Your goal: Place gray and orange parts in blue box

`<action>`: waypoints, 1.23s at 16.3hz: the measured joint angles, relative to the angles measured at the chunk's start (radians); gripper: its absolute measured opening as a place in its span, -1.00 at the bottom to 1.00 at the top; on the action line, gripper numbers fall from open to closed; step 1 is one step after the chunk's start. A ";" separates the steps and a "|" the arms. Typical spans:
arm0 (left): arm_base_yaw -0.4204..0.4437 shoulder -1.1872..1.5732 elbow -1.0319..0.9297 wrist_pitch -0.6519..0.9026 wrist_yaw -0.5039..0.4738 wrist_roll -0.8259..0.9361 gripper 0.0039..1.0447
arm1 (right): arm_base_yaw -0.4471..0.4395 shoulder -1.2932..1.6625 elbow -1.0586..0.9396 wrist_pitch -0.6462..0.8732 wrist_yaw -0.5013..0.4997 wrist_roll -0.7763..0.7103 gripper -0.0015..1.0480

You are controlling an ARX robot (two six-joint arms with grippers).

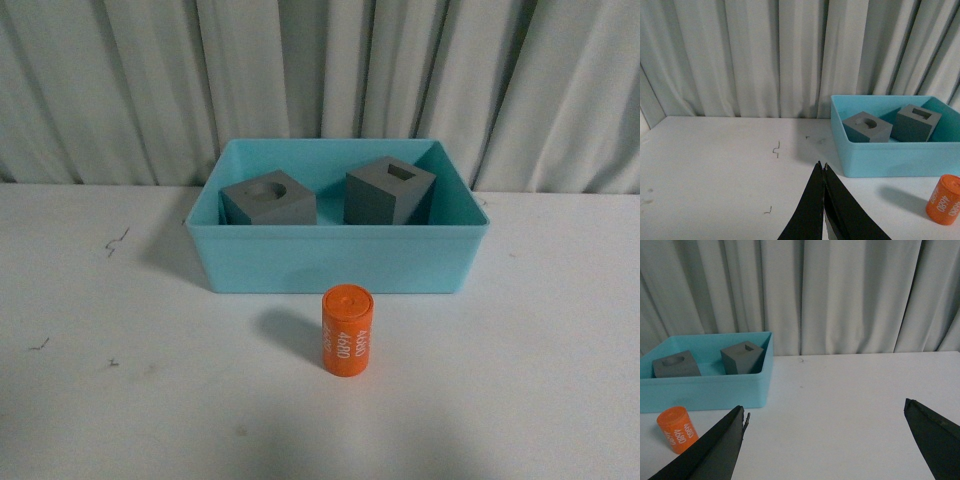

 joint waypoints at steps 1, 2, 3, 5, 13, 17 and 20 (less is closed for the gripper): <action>0.000 -0.019 0.000 -0.021 0.000 0.000 -0.97 | 0.000 0.000 0.000 0.000 0.000 0.000 0.87; 0.000 -0.033 0.000 -0.036 0.000 0.000 -0.97 | 0.000 0.000 0.000 0.000 0.000 0.000 0.87; 0.000 -0.048 0.000 -0.051 0.000 0.000 -0.97 | 0.000 0.000 0.000 0.000 0.000 0.000 0.87; 0.000 -0.100 0.000 -0.104 0.000 0.000 -0.97 | 0.000 0.000 0.000 0.000 0.000 0.000 0.87; 0.000 -0.282 0.000 -0.293 0.000 0.000 -0.34 | 0.000 0.000 0.000 0.000 0.000 0.000 0.87; 0.000 -0.282 0.000 -0.293 0.000 0.000 0.53 | 0.000 0.000 0.000 0.000 0.000 0.000 0.87; 0.000 -0.282 0.000 -0.294 0.000 0.001 0.86 | 0.000 0.000 0.000 0.000 0.000 0.000 0.87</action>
